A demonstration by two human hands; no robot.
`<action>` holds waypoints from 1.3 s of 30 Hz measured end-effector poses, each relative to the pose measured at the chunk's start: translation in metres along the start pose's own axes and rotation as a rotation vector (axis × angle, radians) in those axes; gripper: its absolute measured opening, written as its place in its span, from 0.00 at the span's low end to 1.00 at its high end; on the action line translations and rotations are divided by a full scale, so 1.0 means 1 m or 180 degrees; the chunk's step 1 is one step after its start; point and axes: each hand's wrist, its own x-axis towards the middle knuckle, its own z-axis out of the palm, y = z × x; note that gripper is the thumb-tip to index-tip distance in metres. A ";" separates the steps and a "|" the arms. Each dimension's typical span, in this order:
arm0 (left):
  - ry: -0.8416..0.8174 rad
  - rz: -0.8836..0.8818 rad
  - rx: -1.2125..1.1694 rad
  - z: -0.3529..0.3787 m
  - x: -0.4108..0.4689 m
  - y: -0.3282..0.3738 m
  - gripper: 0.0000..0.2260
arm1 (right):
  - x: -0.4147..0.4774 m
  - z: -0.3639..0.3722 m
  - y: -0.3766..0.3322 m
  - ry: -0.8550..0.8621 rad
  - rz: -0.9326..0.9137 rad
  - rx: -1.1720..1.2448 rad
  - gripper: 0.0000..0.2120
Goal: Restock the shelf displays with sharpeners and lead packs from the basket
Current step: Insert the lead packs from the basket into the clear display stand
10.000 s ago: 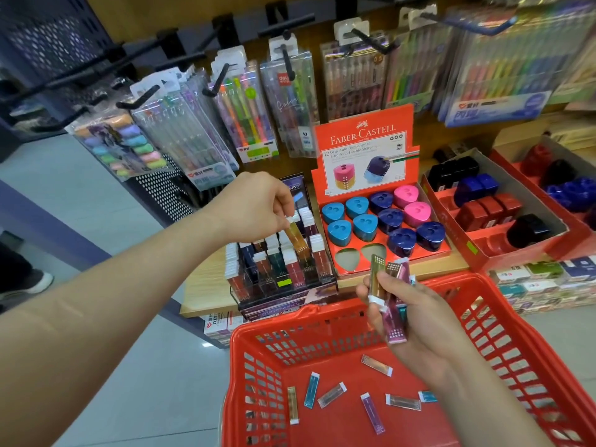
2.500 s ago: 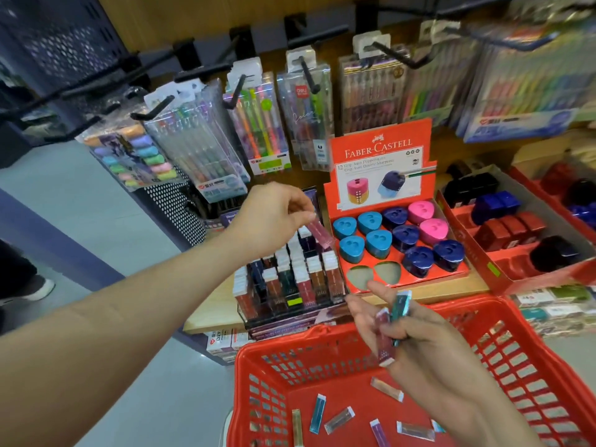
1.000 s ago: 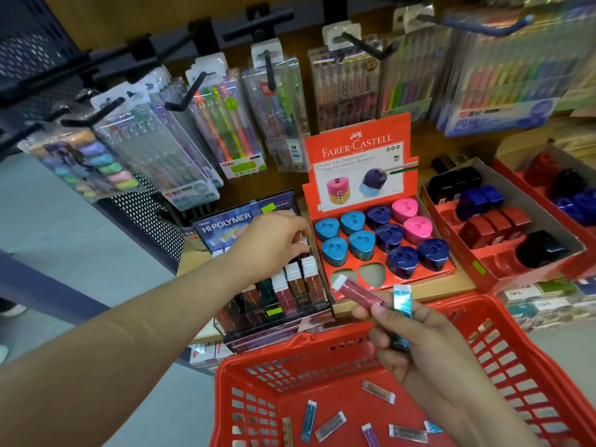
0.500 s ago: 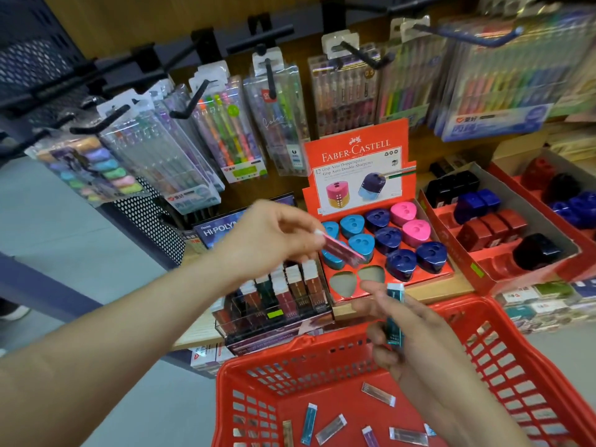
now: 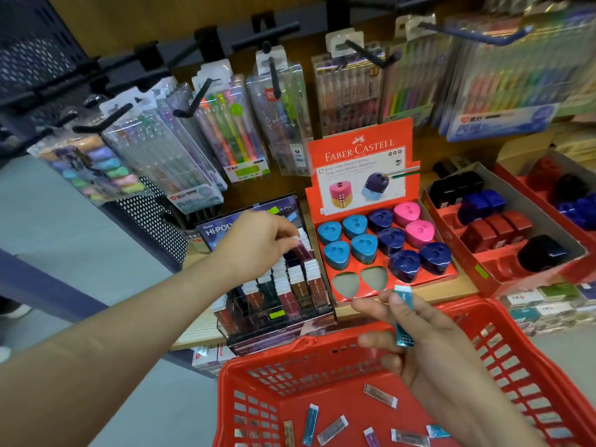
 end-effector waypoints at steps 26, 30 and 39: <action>-0.1074 -0.0462 -0.1863 -0.021 -0.009 0.033 0.09 | 0.002 0.002 0.001 0.0087 -0.0436 -0.0388 0.10; -0.1520 -0.0199 -0.2249 -0.028 -0.034 0.045 0.08 | -0.002 0.016 0.001 -0.0302 -0.0401 -0.0224 0.13; 0.0227 -0.0730 -0.2275 -0.072 -0.040 -0.005 0.07 | -0.002 0.033 0.010 0.0012 -0.0513 -0.0778 0.07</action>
